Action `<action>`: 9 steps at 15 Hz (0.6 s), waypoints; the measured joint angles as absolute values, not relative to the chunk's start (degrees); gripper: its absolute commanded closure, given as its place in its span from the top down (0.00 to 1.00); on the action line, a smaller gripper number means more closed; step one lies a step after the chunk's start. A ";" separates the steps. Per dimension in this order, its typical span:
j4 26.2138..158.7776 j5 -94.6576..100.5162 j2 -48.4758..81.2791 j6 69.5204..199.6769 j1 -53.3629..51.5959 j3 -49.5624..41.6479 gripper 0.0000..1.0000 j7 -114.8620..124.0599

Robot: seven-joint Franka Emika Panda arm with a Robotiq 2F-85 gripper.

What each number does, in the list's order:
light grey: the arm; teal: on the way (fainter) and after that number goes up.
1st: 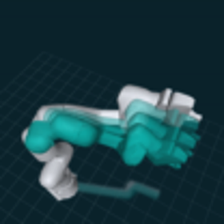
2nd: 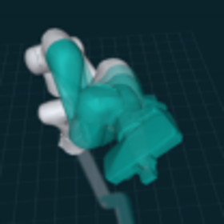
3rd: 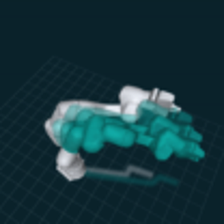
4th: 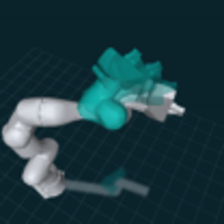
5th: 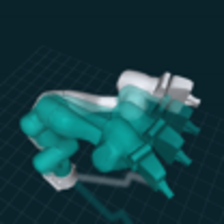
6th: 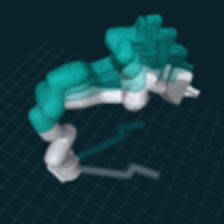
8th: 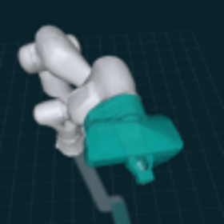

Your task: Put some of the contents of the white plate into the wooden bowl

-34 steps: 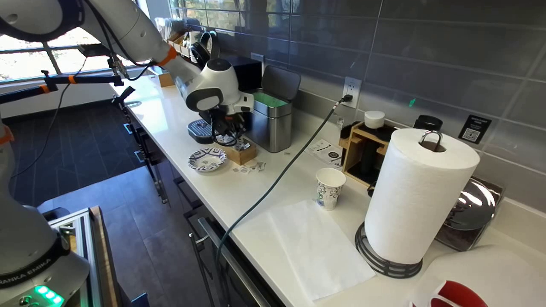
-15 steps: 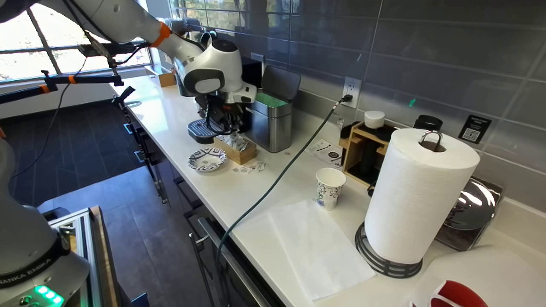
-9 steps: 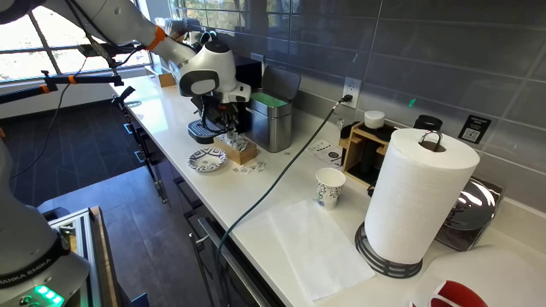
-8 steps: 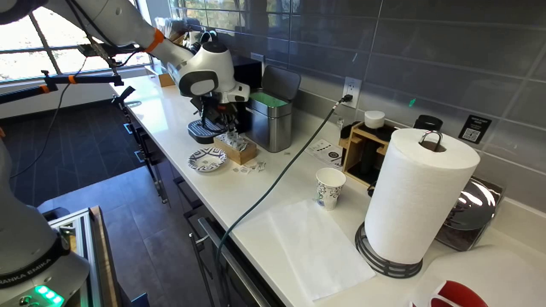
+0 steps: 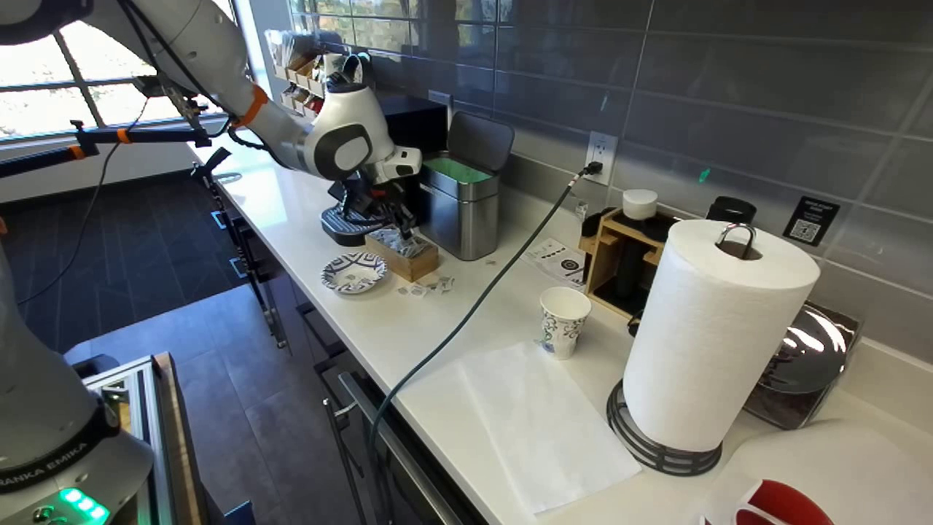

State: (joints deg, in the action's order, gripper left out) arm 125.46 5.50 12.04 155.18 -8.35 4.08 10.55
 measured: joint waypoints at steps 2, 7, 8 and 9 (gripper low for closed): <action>125.45 5.36 12.22 154.98 -8.65 4.30 0.01 10.89; 125.45 5.39 12.34 153.63 -9.04 4.66 0.01 11.11; 125.45 5.77 12.49 153.59 -9.25 4.57 0.01 11.68; 125.45 6.32 12.70 153.59 -9.57 4.38 0.01 12.57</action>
